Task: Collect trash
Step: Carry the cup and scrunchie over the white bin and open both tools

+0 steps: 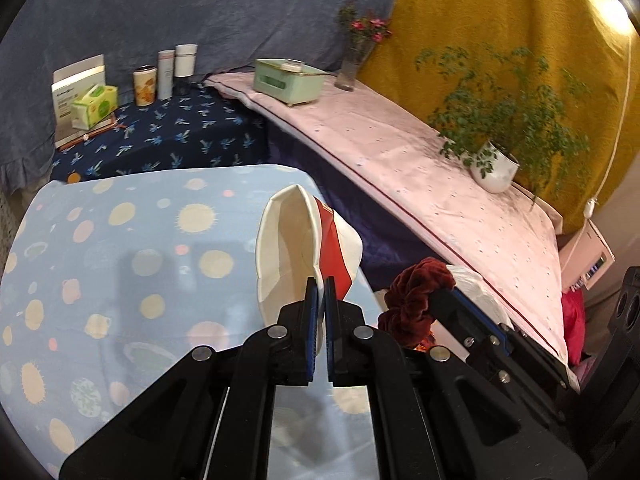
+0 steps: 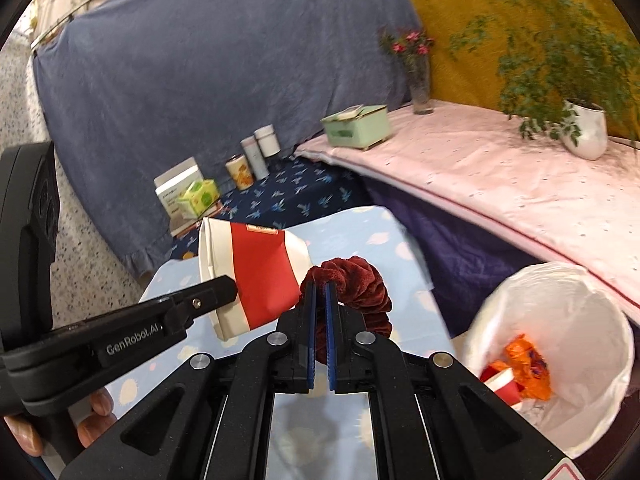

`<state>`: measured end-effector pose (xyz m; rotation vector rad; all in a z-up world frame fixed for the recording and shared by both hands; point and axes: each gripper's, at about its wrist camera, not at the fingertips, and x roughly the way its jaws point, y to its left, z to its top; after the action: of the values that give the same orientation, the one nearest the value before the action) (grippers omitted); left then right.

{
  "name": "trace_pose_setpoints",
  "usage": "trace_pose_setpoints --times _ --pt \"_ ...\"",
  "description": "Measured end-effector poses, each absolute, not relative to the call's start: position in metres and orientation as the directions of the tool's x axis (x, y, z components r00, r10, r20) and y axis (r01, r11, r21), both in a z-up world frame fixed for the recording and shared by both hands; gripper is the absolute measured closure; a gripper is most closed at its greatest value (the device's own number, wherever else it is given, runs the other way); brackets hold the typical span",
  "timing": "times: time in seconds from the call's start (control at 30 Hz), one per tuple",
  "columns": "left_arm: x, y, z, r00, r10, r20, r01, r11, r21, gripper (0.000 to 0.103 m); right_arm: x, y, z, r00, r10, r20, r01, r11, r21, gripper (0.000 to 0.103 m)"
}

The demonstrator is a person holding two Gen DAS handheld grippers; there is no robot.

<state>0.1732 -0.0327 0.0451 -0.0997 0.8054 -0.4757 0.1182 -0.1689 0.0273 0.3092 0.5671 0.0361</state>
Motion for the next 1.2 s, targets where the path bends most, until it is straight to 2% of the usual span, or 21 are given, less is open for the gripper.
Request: trace_pose_setpoints --times 0.57,1.2 --pt "0.126 -0.139 0.052 0.521 -0.515 -0.681 0.518 0.825 -0.227 0.100 0.050 -0.279 0.034 0.867 -0.029 -0.497 0.222 0.917 0.333 0.099" --pt "0.107 -0.197 0.031 0.464 -0.521 -0.716 0.576 0.792 -0.202 0.098 0.025 -0.339 0.020 0.845 -0.095 -0.527 0.316 0.883 0.347 0.099"
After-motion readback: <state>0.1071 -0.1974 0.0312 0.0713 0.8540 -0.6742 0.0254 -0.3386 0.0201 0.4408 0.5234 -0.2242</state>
